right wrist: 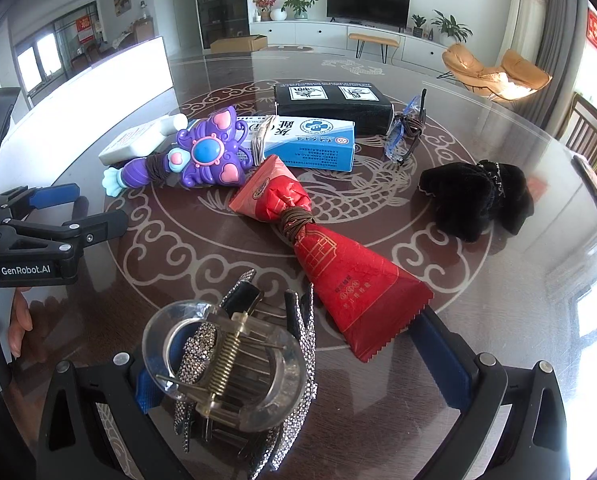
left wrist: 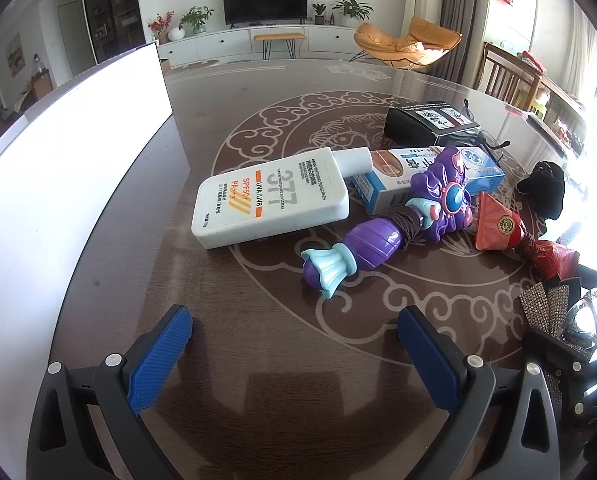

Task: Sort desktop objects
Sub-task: 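Move the right tool to the metal hair claw clip and grasp it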

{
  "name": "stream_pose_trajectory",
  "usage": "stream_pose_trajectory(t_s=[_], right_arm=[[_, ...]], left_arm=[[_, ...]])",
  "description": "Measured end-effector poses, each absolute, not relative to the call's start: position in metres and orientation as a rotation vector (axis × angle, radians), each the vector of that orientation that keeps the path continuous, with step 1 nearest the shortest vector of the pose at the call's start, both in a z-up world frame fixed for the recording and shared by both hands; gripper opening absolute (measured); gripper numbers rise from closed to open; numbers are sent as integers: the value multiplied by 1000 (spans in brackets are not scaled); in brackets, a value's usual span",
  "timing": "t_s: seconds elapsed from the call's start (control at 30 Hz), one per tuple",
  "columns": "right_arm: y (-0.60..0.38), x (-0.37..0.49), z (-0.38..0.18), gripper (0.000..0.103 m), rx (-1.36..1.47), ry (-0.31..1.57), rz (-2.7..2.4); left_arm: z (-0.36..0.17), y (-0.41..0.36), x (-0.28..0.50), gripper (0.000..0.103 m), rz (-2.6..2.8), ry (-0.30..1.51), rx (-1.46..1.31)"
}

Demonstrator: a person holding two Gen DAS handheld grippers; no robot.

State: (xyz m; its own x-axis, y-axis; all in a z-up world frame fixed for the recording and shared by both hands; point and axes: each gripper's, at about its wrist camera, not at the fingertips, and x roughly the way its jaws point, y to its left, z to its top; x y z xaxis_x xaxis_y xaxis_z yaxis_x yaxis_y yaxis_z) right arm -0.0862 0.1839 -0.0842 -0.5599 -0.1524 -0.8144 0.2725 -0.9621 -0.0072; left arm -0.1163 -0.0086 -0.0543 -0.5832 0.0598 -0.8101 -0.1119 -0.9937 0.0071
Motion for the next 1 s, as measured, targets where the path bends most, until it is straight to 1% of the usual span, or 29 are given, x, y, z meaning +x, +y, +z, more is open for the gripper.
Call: stream_pose_trajectory(t_s=[1.0], right_arm=[[184, -86, -85, 103, 1326, 186, -2592]], left_arm=[[-54, -8, -116, 103, 2711, 87, -1384]])
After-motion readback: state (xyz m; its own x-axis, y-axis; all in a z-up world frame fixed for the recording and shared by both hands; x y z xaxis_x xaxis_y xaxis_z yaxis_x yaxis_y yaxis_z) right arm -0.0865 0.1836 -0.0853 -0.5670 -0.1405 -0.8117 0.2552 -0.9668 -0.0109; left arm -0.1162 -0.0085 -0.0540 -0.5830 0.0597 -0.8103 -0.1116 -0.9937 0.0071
